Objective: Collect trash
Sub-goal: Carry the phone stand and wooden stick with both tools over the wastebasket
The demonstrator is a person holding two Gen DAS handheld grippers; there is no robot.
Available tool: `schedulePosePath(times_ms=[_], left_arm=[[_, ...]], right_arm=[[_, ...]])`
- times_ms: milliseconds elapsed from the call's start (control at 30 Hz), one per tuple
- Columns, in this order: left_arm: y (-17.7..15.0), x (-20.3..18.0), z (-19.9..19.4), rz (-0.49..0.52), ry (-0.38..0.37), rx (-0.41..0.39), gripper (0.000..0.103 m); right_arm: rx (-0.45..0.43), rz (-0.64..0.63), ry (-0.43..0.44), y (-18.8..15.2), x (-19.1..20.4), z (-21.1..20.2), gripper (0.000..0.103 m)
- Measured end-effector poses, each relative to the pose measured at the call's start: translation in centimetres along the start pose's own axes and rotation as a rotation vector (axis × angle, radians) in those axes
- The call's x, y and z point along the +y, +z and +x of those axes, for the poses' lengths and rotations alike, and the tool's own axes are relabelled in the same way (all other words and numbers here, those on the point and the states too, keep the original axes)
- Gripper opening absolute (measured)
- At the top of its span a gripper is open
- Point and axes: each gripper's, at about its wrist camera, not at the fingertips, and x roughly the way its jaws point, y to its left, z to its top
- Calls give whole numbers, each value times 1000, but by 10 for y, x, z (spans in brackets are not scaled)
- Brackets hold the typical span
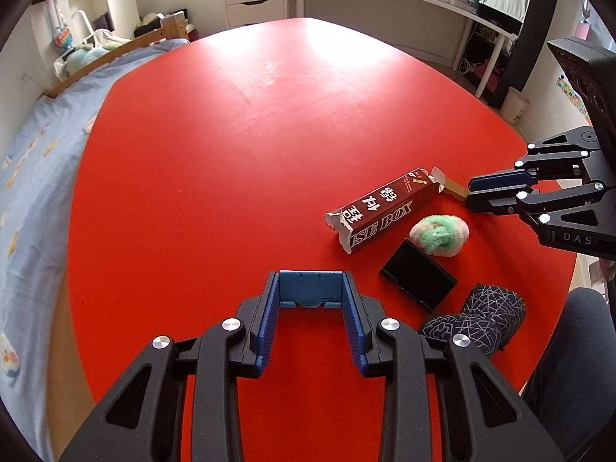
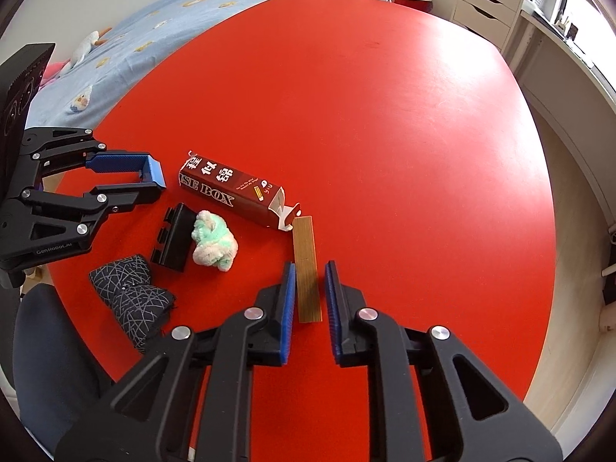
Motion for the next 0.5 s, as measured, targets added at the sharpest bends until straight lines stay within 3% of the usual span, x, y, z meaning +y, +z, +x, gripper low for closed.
schedulePosePath(times_ms=[500], left_arm=[[-4,-3,-32,-65,16,-27,31]], right_arm=[[-45,35,-2,-11,2,-34,11]])
